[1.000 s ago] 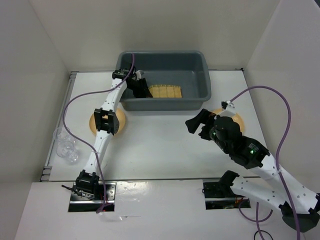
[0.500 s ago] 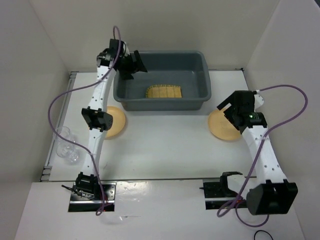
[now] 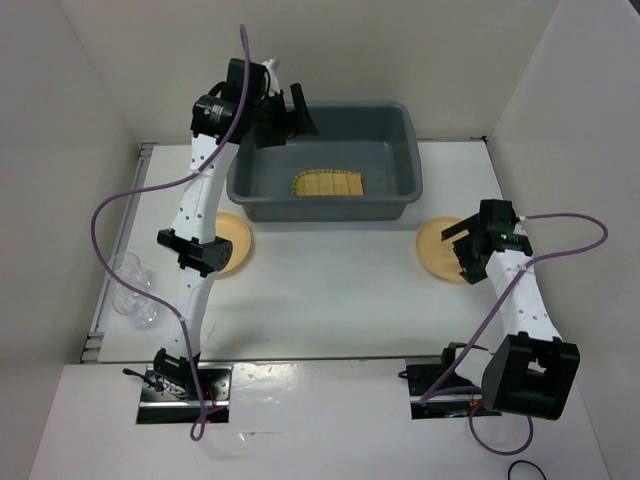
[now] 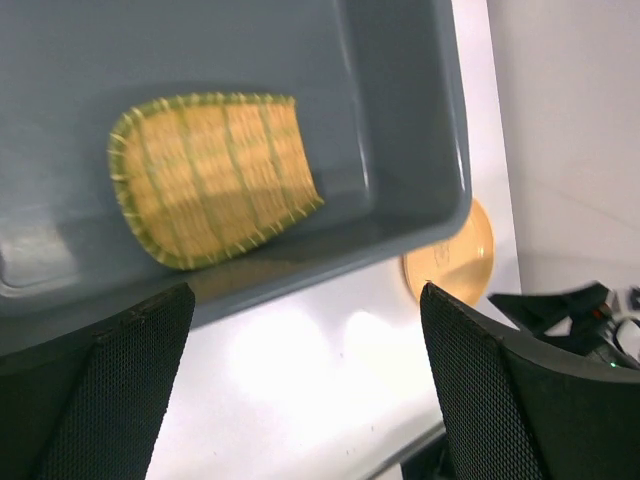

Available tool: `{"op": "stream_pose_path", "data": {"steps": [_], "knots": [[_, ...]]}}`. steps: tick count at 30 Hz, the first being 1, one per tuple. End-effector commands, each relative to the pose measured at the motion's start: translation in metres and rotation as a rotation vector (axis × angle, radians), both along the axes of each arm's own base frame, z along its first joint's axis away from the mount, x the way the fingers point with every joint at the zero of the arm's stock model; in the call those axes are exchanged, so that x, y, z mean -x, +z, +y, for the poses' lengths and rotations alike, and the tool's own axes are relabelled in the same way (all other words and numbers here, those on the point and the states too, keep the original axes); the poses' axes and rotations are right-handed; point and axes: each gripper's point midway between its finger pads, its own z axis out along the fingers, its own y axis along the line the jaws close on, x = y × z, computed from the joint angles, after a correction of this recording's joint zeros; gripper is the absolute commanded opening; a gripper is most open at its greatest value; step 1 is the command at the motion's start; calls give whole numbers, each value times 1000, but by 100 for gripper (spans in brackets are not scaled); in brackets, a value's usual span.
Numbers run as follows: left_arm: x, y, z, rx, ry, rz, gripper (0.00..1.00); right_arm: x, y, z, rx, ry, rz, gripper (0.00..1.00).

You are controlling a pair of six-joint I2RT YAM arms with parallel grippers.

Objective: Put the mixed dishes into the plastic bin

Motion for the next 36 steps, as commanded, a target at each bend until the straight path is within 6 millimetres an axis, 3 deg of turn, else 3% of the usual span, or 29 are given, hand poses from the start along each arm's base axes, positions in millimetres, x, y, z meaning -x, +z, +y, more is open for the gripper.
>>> {"op": "stream_pose_path", "data": {"steps": [1, 6, 11, 15, 20, 22, 28, 36], "knots": [[21, 11, -13, -33, -59, -24, 100, 20, -25, -2, -76, -89, 81, 99], [28, 9, -29, -34, -108, -30, 100, 41, -49, -6, -133, -175, 128, 99], [34, 11, -38, 1, -160, -22, 100, 44, -61, -9, -213, -239, 127, 99], [32, 0, -41, 15, -186, 14, 100, 33, -64, -13, -252, -245, 60, 99], [32, 2, -43, 23, -193, 7, 100, 22, -72, -20, -280, -257, 30, 97], [28, -4, -40, 25, -190, 20, 100, 25, -80, -30, -288, -301, 46, 93], [14, -25, -32, 29, -179, 67, 100, 25, -99, -31, -350, -318, 68, 81], [-2, -36, -10, 30, -145, 86, 100, 18, -123, -30, -406, -307, 129, 53]]}}
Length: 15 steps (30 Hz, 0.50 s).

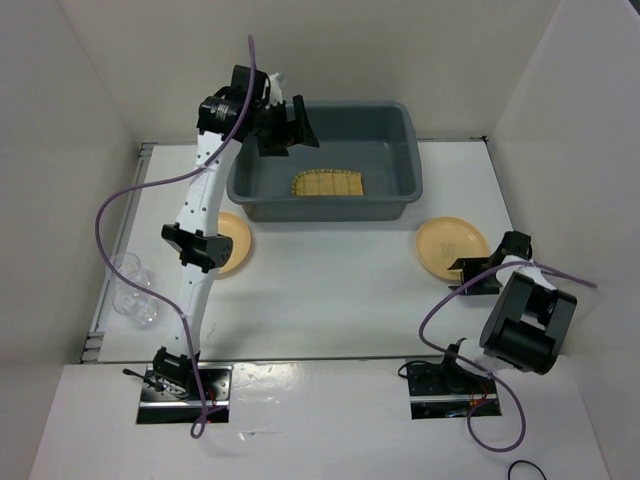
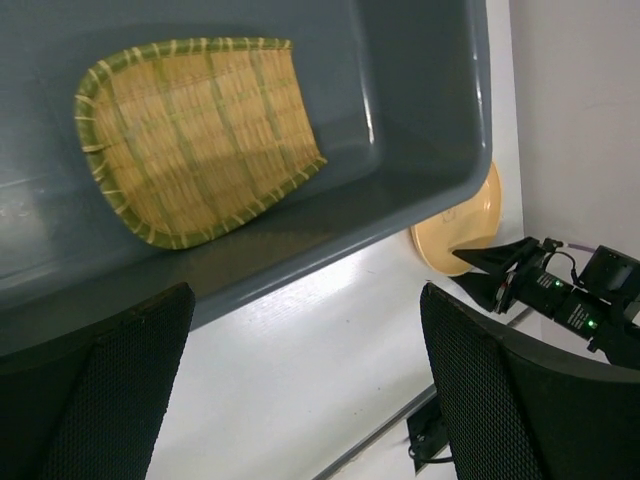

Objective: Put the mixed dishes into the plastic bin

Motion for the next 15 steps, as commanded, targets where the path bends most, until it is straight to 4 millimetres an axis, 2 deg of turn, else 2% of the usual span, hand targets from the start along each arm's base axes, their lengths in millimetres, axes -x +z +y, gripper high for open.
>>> {"op": "stream_pose_path", "data": {"steps": [1, 2, 3, 5, 6, 7, 10, 12, 13, 15], "knots": [[-5, 1, 2, 18, -21, -18, 100, -5, -17, -7, 11, 0, 15, 48], [-7, 1, 7, 18, -11, -18, 100, -5, -19, -7, 1, -11, 25, 42], [-7, 1, 8, 18, -11, -18, 100, -3, -23, -6, -7, -11, 38, 31], [-9, 1, 12, 18, -1, -18, 100, -4, -22, -3, -10, -10, 39, 18], [-9, 1, 12, 18, -1, -18, 100, -1, -26, -4, -11, -23, 62, 6], [-14, -4, 17, 15, 9, -9, 100, 3, -28, -4, -7, -27, 82, 0], [-16, -4, 22, 15, 20, -9, 100, 10, -21, -7, 23, -37, 94, 0], [-18, -3, 27, 21, 25, -8, 100, 5, -7, -11, 61, -34, 69, 0], [-18, -3, 27, 21, 25, -8, 100, -5, 13, -12, 91, -22, 10, 0], [-20, -3, 33, 21, 38, -8, 100, -7, 29, -1, 125, 30, 23, 0]]}}
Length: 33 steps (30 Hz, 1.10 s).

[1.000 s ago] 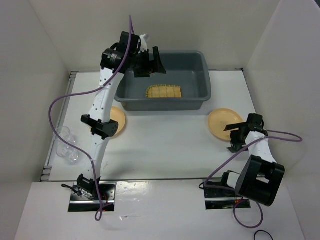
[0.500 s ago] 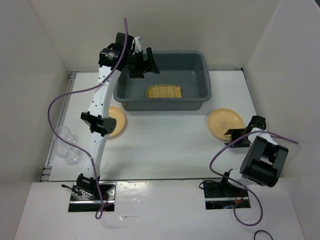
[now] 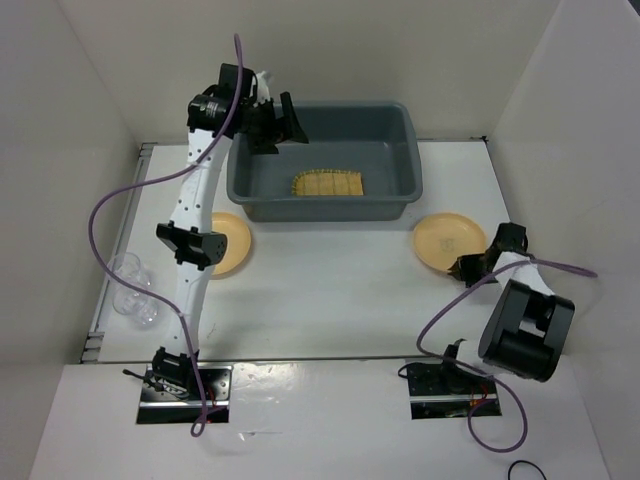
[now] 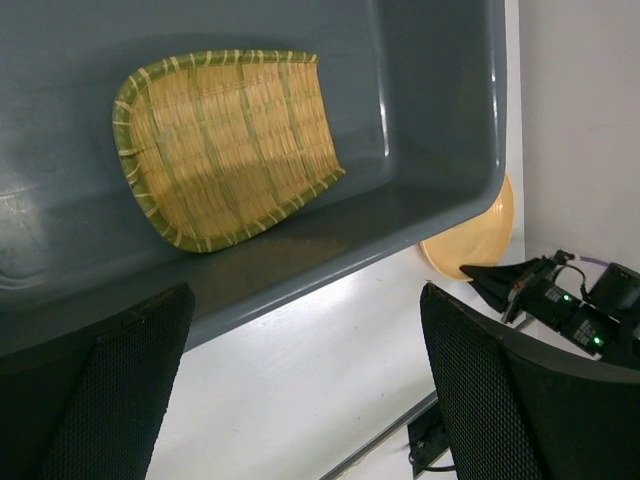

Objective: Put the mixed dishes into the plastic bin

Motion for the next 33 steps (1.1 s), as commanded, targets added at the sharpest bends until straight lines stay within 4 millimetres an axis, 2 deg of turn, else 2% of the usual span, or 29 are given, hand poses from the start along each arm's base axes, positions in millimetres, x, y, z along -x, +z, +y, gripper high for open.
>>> {"op": "stream_pose_path", "data": {"steps": [1, 2, 5, 6, 8, 10, 11, 13, 14, 16, 17, 19, 21, 24, 25, 29, 33], "knots": [[-9, 2, 13, 10, 5, -24, 100, -3, 44, -2, 136, 36, 7, 0], [-9, 2, 13, 10, 5, -24, 100, -8, 59, 3, 152, 58, -33, 0], [-12, 6, 23, 12, 25, -33, 100, -29, 125, 17, 184, 107, -294, 0], [-14, 7, 28, 12, 36, -34, 100, -36, 148, 11, 198, 103, -377, 0], [-12, 11, 29, 14, 36, -42, 100, -51, 191, 16, 205, 176, -523, 0], [-15, 11, 35, 6, 54, -44, 100, -68, 199, 20, 224, 257, -546, 0], [-15, 16, 42, 0, 73, -58, 100, -79, 221, 26, 251, 294, -598, 0], [-13, 22, 42, 3, 73, -70, 100, -93, 237, 31, 276, 346, -637, 0], [-13, 29, 49, 0, 89, -85, 100, -106, 246, 27, 290, 355, -648, 0], [-8, 42, 51, 0, 96, -111, 100, -120, 259, 35, 309, 426, -687, 0], [-5, 51, 53, -2, 104, -132, 100, -135, 269, 35, 322, 445, -703, 0], [3, 68, 56, 0, 113, -168, 100, -158, 285, 49, 323, 517, -731, 0], [6, 78, 61, -10, 133, -192, 100, -169, 287, 56, 331, 525, -713, 0], [13, 86, 63, -14, 140, -199, 100, -174, 280, 52, 316, 494, -684, 0], [20, 93, 59, -10, 130, -209, 100, -177, 272, 52, 305, 483, -683, 0], [28, 104, 56, -19, 135, -233, 100, -185, 272, 58, 310, 485, -693, 0], [30, 106, 56, -12, 140, -229, 100, -181, 258, 30, 360, 388, -586, 0]]}}
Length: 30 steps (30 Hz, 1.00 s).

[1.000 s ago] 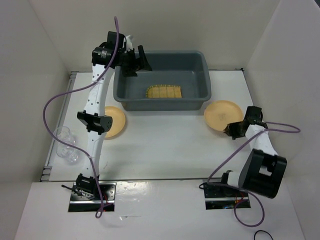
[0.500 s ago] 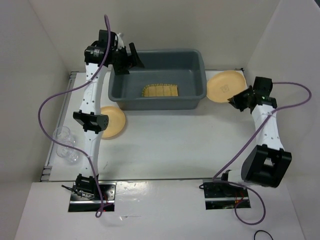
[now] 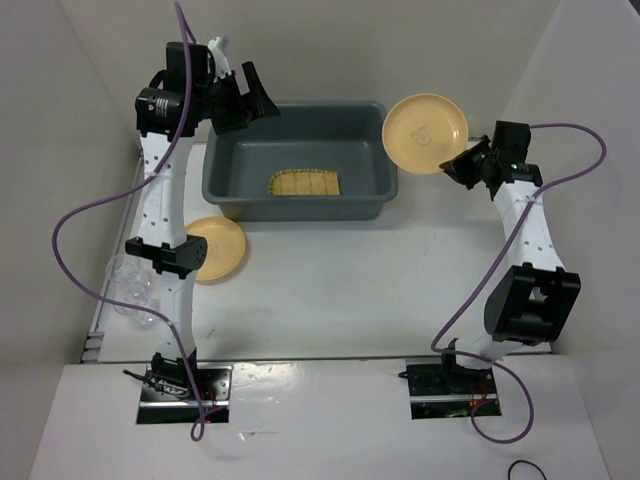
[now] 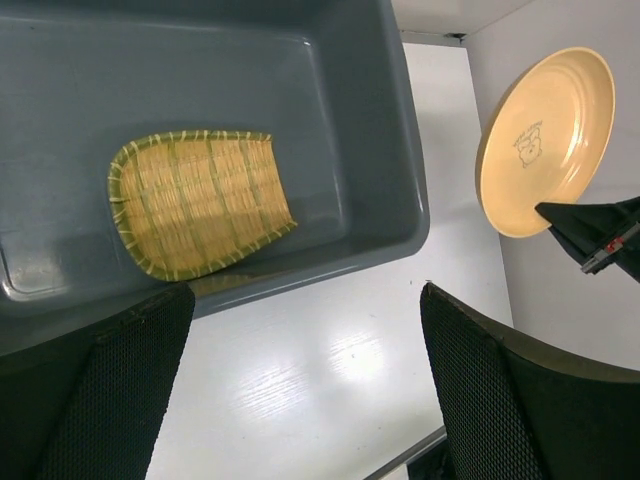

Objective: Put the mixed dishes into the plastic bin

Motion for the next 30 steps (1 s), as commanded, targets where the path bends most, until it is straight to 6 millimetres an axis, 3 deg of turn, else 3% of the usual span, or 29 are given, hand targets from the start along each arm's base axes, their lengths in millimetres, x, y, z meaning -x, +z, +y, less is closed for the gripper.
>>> {"op": "stream_pose_path", "data": {"steps": [1, 2, 4, 6, 7, 8, 9, 10, 11, 12, 13, 14, 15, 16, 17, 18, 19, 20, 21, 23, 24, 29, 30], "knots": [[5, 10, 0, -9, 3, -27, 100, -7, 27, -22, 30, -82, -79, 0], [5, 10, 0, -9, 3, -27, 100, -6, 31, -30, 23, -89, -102, 0], [6, 12, 1, -7, 3, -36, 100, -10, 39, -19, -2, -31, -163, 0], [7, 16, 1, -5, 3, -46, 100, -20, 46, 9, -41, 93, -198, 0], [7, 19, 1, -3, 4, -57, 100, -34, 56, 16, -26, 125, -215, 0], [7, 19, 1, 4, 8, -53, 100, -38, 59, 30, -26, 169, -208, 0], [7, 19, 1, 4, 8, -53, 100, -47, 94, 54, 21, 234, -287, 0], [7, 19, 1, 4, 8, -53, 100, -63, 84, 66, 31, 273, -263, 0], [11, 24, 0, 10, 0, -62, 100, -72, 89, 77, 51, 300, -266, 0], [12, 18, 0, -2, -5, -40, 100, -75, 126, 102, 68, 358, -320, 0], [14, 17, -3, -8, -6, -33, 100, -82, 128, 115, 88, 411, -322, 0], [11, 11, 0, -22, 12, -20, 100, -111, 80, 128, 81, 445, -222, 0], [13, 13, 3, -28, 24, -23, 100, -104, 123, 140, 95, 480, -287, 0], [15, 11, 2, -40, 29, -11, 100, -106, 123, 160, 93, 527, -298, 0], [16, 10, 4, -40, 46, -1, 100, -126, 79, 171, 48, 538, -233, 0], [19, 14, 10, -54, 73, -10, 100, -133, 51, 185, -30, 594, -181, 0], [19, 13, 13, -57, 95, -2, 100, -130, 43, 201, -75, 643, -166, 0], [18, 6, 17, -75, 113, 22, 100, -135, 21, 208, -47, 661, -142, 0], [19, 5, 20, -86, 128, 25, 100, -139, 28, 213, -11, 670, -192, 0], [15, -2, 32, -113, 209, 47, 100, -135, 6, 220, -19, 700, -152, 0], [15, -10, 38, -118, 255, 81, 100, -136, -25, 218, -57, 717, -75, 0], [23, -17, 50, -148, 320, 118, 100, -132, -54, 223, 27, 768, -45, 0], [26, -16, 53, -155, 330, 117, 100, -134, -73, 224, 21, 768, -13, 0]]}}
